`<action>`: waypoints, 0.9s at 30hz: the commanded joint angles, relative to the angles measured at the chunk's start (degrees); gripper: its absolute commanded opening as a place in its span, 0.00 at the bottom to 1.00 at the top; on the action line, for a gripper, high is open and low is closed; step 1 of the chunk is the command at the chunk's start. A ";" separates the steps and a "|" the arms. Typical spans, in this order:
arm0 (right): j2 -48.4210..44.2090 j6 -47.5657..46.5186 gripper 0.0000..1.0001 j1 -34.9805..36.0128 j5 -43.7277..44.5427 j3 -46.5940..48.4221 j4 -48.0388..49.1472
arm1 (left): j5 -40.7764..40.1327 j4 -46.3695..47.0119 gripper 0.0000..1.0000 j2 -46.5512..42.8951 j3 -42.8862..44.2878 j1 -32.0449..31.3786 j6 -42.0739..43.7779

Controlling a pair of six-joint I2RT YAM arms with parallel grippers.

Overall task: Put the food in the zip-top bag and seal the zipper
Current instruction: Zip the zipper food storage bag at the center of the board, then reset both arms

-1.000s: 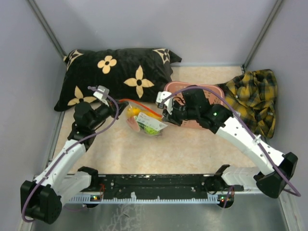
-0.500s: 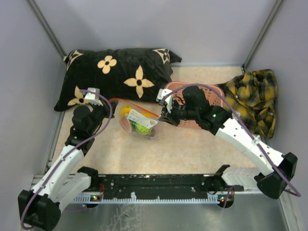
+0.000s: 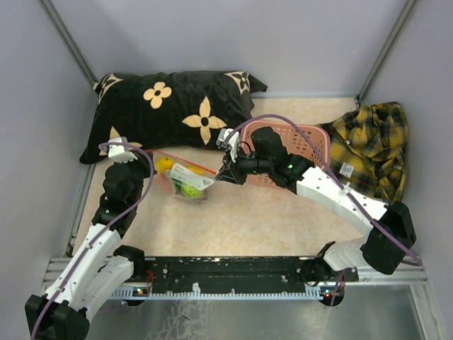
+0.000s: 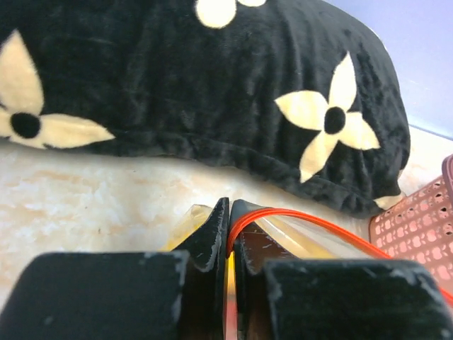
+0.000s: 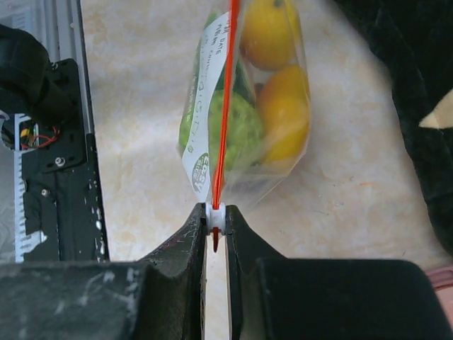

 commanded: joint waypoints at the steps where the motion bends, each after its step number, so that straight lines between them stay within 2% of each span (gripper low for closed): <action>1: 0.84 5.45 0.02 0.26 0.30 -1.18 7.24 | -7.79 4.02 0.09 -3.23 -2.84 1.30 -0.99; 4: 1.02 7.24 0.09 0.27 1.37 -1.98 9.95 | -7.25 2.82 0.14 -3.65 -2.81 1.24 -1.38; 9: 0.64 8.12 0.30 0.11 7.07 -3.16 12.90 | -6.72 3.51 0.42 -3.13 -2.92 1.25 -3.19; 13: 0.74 8.76 0.48 -0.07 13.91 -2.38 12.59 | -5.07 -0.16 0.57 -2.20 0.37 1.20 -4.64; 17: -2.60 8.92 0.63 -1.44 17.76 -2.90 11.42 | -4.95 -7.59 0.71 -5.28 4.80 1.29 -6.75; 18: -3.81 9.08 0.74 -2.08 19.19 -3.31 11.09 | -4.65 -9.35 0.74 -6.56 5.95 1.28 -7.21; 22: -10.04 11.46 0.77 -5.32 23.36 -5.21 9.10 | -2.42 -15.96 0.86 -11.35 10.02 1.25 -7.96; 27: -19.04 12.24 0.77 -5.71 39.95 -6.71 2.37 | 0.20 -24.73 0.91 -16.60 16.48 1.24 -3.78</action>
